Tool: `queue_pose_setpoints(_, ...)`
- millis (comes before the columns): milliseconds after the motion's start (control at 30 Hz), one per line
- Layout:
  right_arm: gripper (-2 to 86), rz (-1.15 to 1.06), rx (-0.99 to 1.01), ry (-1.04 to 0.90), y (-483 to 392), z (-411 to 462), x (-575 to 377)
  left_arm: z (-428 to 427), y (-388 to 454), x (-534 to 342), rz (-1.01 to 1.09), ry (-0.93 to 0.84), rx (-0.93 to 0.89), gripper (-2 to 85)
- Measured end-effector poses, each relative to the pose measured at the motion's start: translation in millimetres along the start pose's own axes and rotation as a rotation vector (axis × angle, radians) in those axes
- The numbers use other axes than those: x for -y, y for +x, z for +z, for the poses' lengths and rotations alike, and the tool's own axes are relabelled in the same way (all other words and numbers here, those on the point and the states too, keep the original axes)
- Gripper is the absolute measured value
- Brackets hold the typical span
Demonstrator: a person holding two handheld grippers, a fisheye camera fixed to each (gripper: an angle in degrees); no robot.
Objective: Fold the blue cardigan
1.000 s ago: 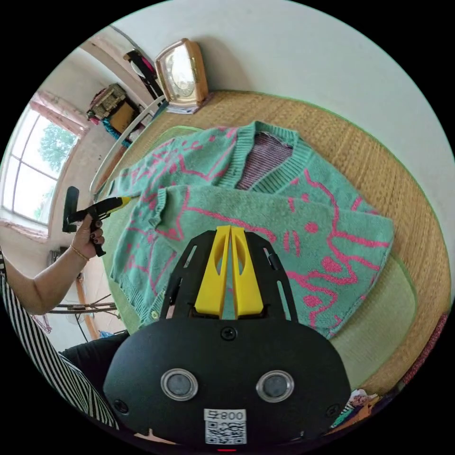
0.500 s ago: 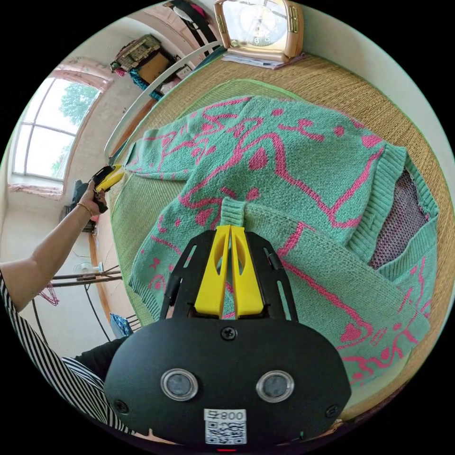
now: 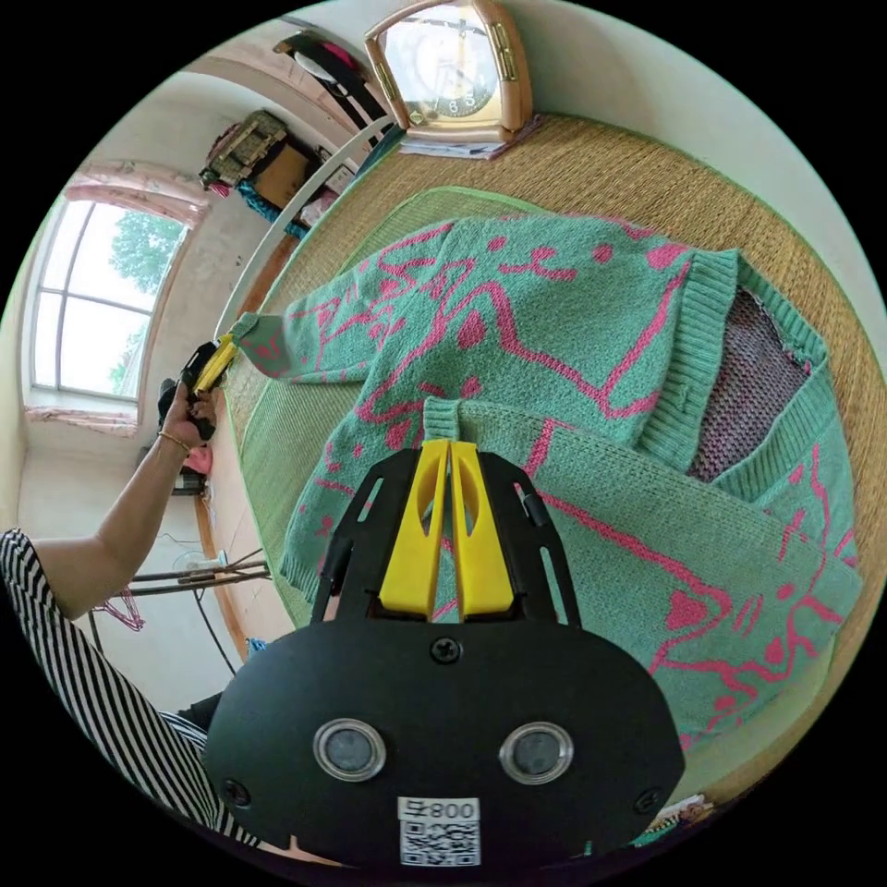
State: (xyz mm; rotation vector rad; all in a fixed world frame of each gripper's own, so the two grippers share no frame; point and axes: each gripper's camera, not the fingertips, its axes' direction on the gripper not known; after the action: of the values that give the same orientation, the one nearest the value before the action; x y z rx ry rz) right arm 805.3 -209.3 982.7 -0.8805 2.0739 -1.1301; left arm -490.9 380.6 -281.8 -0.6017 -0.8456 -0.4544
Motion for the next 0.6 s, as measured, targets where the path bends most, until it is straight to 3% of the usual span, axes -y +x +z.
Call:
queue_pose_setpoints(233, 8.5, -0.002, 0.363, 0.197, 23, -54, 2, 82, 93, -62, 0.344, -0.302, -0.177, 2.8)
queue_pose_setpoints(400, 11.3, -0.037, 0.451, 0.18, 37, -56, 27, 138, 137, -123, 0.476, -0.462, -0.185, 2.7)
queue_pose_setpoints(600, 10.2, 0.129, 0.639, 0.164, 99, -46, 19, 181, 176, -185, 0.609, -0.555, -0.111, 2.6)
